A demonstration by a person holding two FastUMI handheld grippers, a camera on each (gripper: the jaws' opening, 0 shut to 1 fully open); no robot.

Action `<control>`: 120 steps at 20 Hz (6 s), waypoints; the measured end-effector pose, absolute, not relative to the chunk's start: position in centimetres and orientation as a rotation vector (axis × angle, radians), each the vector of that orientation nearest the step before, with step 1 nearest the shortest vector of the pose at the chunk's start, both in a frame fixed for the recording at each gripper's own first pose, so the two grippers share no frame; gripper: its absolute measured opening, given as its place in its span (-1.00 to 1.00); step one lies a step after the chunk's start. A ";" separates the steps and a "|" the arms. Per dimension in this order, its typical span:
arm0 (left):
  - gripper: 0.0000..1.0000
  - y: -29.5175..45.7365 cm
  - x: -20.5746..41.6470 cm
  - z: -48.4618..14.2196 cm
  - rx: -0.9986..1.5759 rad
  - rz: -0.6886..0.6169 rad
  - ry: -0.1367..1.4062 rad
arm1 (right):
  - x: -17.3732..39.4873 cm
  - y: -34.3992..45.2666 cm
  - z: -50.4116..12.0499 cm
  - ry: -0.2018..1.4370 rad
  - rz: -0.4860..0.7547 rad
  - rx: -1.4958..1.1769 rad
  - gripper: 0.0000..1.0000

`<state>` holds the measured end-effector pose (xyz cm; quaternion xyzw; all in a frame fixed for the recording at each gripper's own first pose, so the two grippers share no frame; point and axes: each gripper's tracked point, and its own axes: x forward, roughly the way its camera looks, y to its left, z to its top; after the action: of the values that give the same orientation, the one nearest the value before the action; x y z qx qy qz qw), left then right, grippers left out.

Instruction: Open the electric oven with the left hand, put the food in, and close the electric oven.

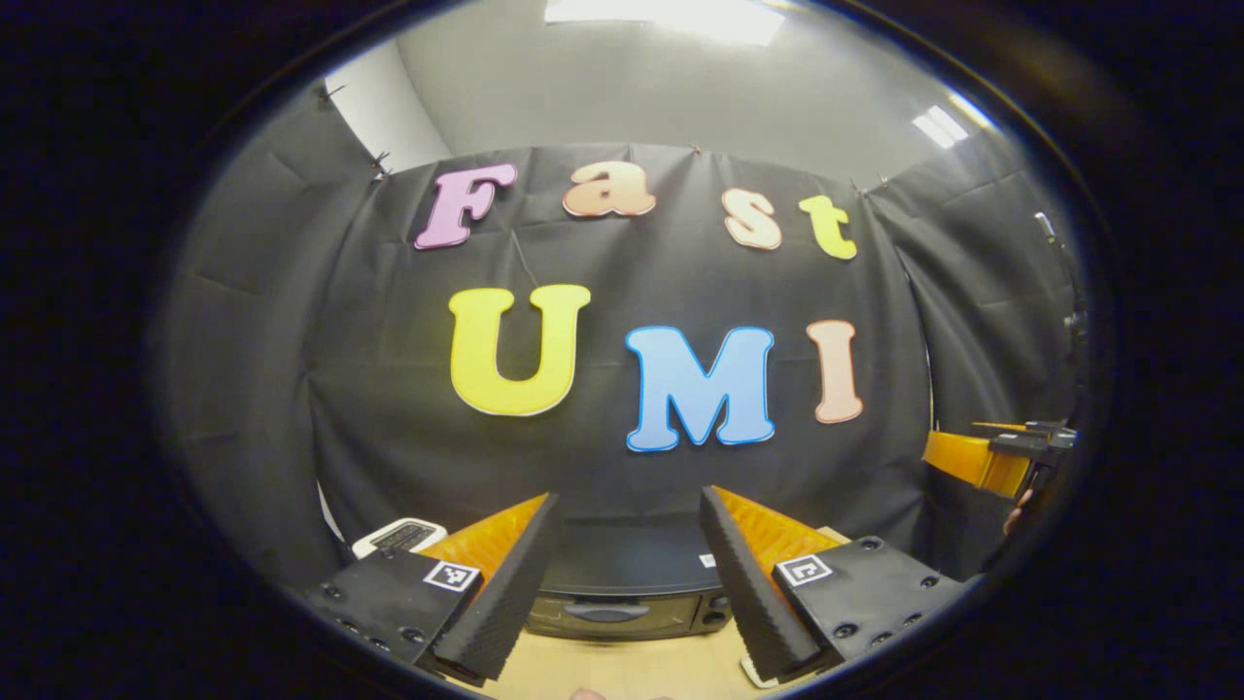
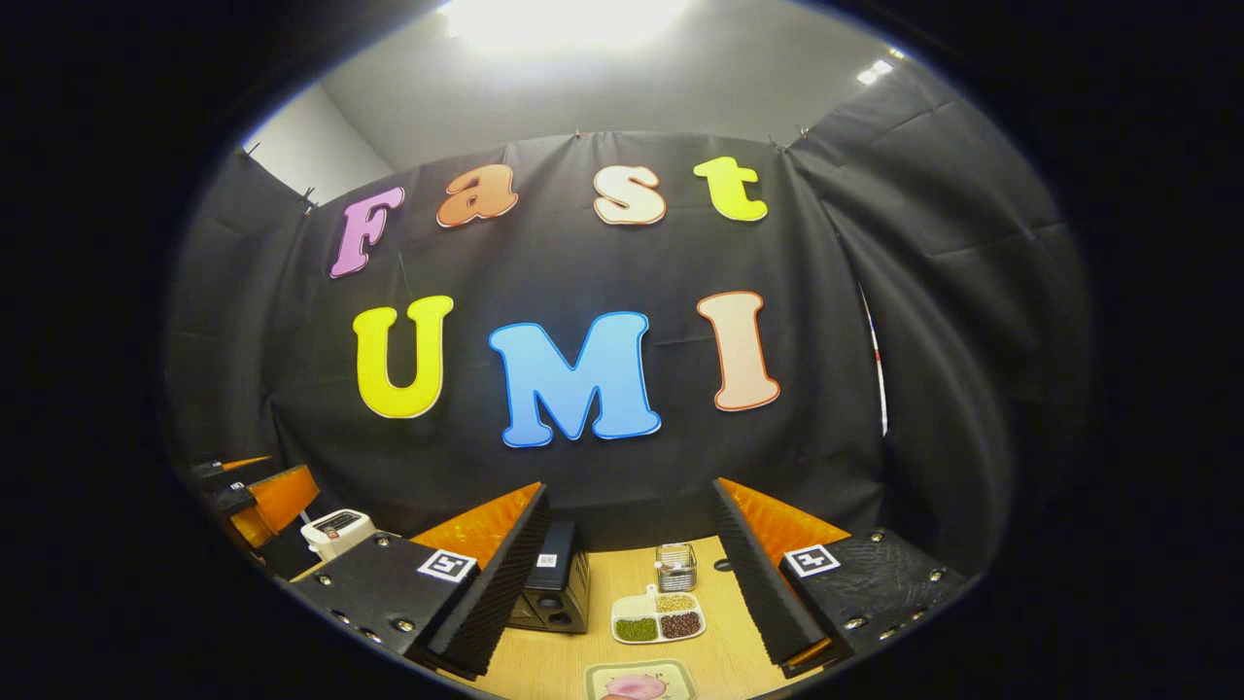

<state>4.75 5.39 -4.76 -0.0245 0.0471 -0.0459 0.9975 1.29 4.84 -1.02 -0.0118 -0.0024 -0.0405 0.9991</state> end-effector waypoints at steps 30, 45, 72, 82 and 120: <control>0.92 5.0 18.3 -33.9 0.063 -0.111 0.654 | 0.4 0.1 -5.3 0.097 -0.234 -0.045 0.99; 1.00 5.6 12.2 -35.4 -0.016 -0.094 0.716 | 0.1 1.3 -5.2 0.107 -0.168 -0.047 0.99; 0.84 5.8 2.6 -43.9 0.031 -0.131 0.880 | -0.3 1.3 -10.9 0.297 -0.144 -0.012 0.99; 0.90 7.0 7.4 -22.3 -0.049 -0.107 0.411 | 1.1 -1.2 -22.6 0.764 -0.017 0.148 0.99; 0.90 17.4 1.3 -12.0 -0.140 0.117 0.230 | 0.8 -3.7 -44.2 1.434 -0.009 -0.139 -0.44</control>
<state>1.32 17.44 -12.00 -0.0699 0.1145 0.0582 0.9892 0.82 -3.71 -44.24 -0.0637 0.6565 -0.0041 0.7516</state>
